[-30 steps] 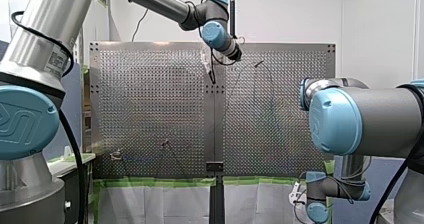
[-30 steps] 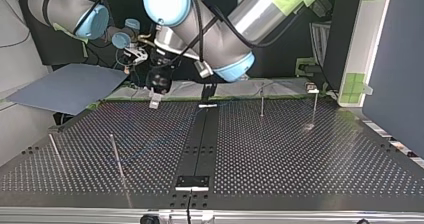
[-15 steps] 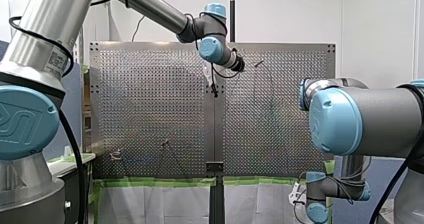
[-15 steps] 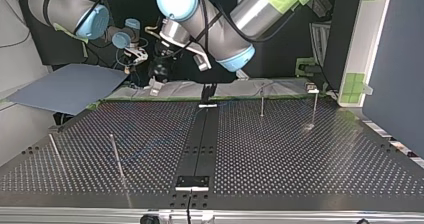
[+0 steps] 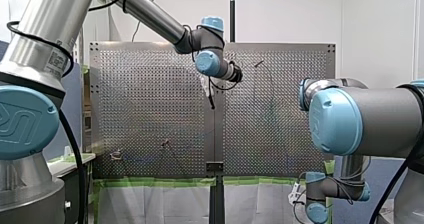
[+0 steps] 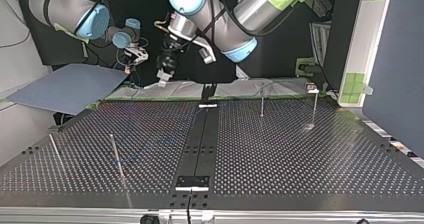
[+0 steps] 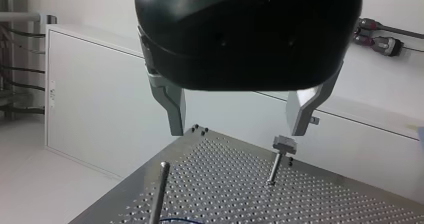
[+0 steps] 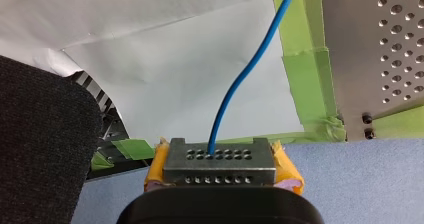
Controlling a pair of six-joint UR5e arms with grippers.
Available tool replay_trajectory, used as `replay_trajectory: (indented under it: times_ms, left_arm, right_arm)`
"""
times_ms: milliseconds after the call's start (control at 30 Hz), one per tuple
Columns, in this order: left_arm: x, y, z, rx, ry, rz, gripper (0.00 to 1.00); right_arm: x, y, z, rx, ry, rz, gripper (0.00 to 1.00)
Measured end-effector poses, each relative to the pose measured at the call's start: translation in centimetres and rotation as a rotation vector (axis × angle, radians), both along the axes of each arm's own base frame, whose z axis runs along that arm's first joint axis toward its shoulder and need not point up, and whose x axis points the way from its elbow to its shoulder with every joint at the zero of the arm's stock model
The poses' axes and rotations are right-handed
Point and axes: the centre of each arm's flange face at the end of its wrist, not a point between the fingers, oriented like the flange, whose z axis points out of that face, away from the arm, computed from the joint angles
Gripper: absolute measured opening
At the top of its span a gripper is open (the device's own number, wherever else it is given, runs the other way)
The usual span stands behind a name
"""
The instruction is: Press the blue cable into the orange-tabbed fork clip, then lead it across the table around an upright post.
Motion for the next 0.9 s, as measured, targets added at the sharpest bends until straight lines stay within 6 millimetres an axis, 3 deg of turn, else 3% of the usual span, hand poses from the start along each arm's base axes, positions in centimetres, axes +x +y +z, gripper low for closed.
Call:
replay_trajectory:
  times_ms: [900]
  left_arm:
    - [-3.0,3.2,-8.3,0.003,-0.002,0.003,1.00]
  right_arm:
    - [0.3,0.1,0.0,-0.001,0.000,0.006,0.00]
